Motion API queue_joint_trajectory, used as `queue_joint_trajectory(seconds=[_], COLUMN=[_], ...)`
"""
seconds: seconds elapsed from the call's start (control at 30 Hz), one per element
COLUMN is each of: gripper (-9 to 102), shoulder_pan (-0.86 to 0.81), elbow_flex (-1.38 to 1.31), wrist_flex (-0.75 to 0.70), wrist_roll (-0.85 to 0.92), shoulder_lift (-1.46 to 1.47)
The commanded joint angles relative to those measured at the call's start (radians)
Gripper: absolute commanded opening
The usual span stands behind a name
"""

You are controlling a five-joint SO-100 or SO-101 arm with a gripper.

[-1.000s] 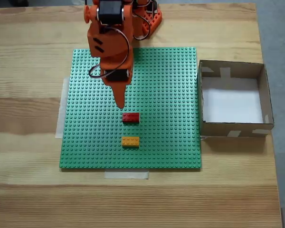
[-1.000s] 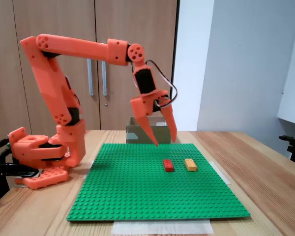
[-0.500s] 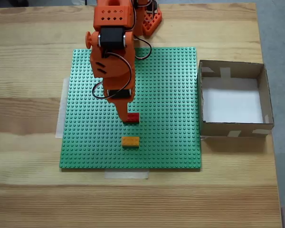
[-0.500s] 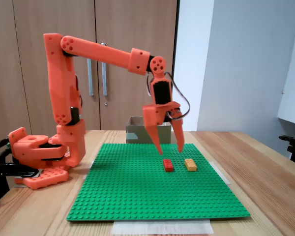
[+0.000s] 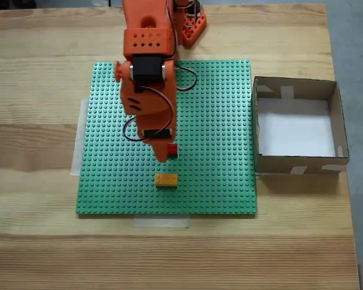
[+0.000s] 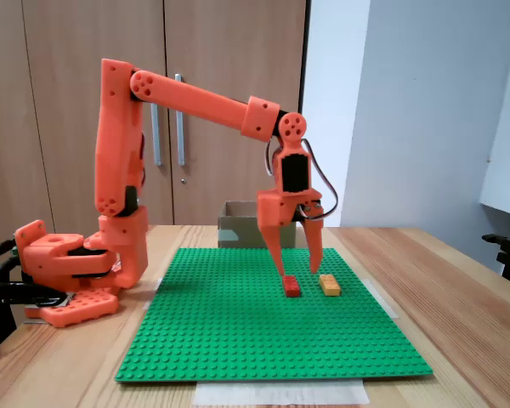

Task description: Pick the red lego block and put it in the box.

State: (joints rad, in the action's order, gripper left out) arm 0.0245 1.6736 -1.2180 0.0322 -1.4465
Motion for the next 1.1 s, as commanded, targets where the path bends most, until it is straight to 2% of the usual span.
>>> queue_joint_trajectory(seconds=[0.0,0.6,1.07], gripper=[21,22,22], shoulder_pan=[0.008,0.0,-0.003], elbow_flex=[-0.011,-0.049,-0.055], wrist_flex=[-0.011,0.044,0.032], wrist_roll=[0.015,-0.015,-0.006], shoulder_lift=[0.003,0.123,0.126])
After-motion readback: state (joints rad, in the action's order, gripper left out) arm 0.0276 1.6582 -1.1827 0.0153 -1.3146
